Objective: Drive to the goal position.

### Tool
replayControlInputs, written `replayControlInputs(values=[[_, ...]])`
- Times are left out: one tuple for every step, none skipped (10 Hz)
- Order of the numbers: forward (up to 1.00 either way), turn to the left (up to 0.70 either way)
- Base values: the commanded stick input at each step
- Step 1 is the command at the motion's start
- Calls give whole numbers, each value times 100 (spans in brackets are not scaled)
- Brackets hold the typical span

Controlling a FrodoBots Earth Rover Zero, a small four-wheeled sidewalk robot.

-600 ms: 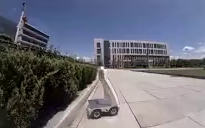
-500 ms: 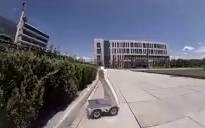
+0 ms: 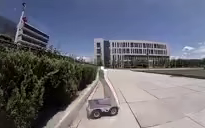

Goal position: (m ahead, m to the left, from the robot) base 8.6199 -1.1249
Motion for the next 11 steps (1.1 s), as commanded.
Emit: replayControlInputs(values=[[0,0],[0,0],[0,0],[0,0],[0,0],[0,0],[0,0],[0,0],[-20,0],[-57,0],[-70,0]])
